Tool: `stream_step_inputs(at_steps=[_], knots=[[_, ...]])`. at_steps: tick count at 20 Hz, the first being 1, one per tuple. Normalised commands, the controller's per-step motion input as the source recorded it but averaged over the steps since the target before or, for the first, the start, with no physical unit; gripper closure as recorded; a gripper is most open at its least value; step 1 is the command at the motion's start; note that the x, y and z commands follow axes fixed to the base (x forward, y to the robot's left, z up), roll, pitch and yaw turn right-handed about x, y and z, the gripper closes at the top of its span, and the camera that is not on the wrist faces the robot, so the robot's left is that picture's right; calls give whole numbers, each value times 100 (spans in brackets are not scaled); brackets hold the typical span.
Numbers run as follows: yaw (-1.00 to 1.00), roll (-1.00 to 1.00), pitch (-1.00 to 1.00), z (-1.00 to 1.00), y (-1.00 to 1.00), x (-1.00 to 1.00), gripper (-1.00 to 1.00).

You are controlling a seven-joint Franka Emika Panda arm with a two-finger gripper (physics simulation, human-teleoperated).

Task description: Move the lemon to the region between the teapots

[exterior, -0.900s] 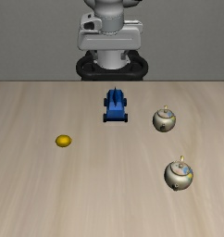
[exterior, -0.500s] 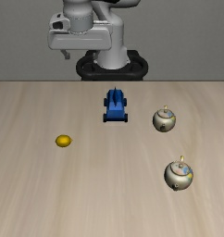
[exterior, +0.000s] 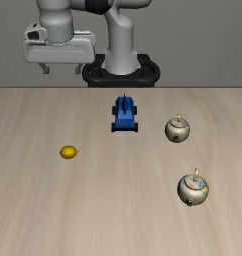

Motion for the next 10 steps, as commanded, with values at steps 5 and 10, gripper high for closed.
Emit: stream_step_inputs(at_steps=[5,10], knots=[[0,0,0,0,0,100,-100],[0,0,0,-60,20,20,-100]])
